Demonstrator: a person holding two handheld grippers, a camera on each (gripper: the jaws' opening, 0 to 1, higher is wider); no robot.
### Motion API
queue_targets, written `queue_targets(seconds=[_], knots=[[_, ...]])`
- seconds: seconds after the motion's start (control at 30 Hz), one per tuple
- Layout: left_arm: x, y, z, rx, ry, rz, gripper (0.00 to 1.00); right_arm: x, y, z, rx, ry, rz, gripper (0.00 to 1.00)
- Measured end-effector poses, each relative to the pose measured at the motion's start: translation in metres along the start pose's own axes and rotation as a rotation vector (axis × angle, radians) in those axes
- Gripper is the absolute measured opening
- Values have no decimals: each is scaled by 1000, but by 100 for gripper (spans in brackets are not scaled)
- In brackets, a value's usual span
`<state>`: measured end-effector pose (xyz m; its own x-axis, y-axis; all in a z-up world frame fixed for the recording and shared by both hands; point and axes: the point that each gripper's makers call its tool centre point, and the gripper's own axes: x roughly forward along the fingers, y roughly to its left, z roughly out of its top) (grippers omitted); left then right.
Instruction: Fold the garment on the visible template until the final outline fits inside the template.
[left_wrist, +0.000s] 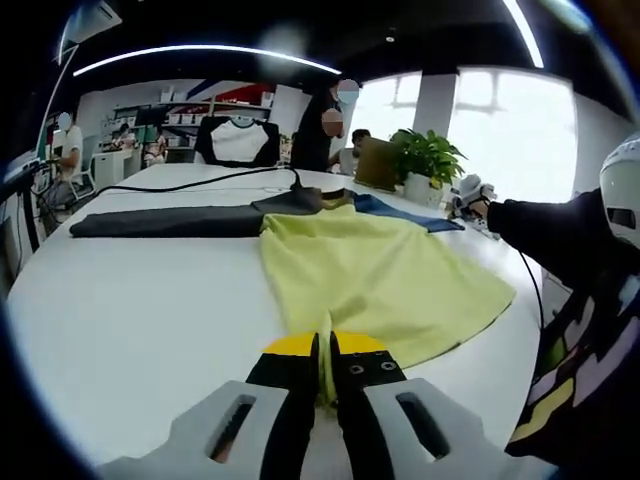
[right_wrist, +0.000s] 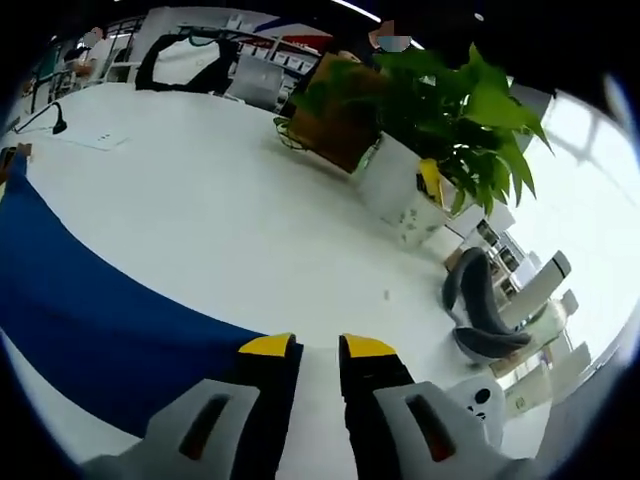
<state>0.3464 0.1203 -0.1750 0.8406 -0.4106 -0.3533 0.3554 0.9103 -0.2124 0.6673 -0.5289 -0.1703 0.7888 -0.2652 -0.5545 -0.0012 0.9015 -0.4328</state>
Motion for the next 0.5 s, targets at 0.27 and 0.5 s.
queue_targets(seconds=[0.27,0.5], knots=[[0,-2,0,-8,-8,-17,4,-23,-8,21,24,-99,-17,34],[-1,-5,1,-3,-19,-27,4,-46,-13,36,22,-178,-23,46]])
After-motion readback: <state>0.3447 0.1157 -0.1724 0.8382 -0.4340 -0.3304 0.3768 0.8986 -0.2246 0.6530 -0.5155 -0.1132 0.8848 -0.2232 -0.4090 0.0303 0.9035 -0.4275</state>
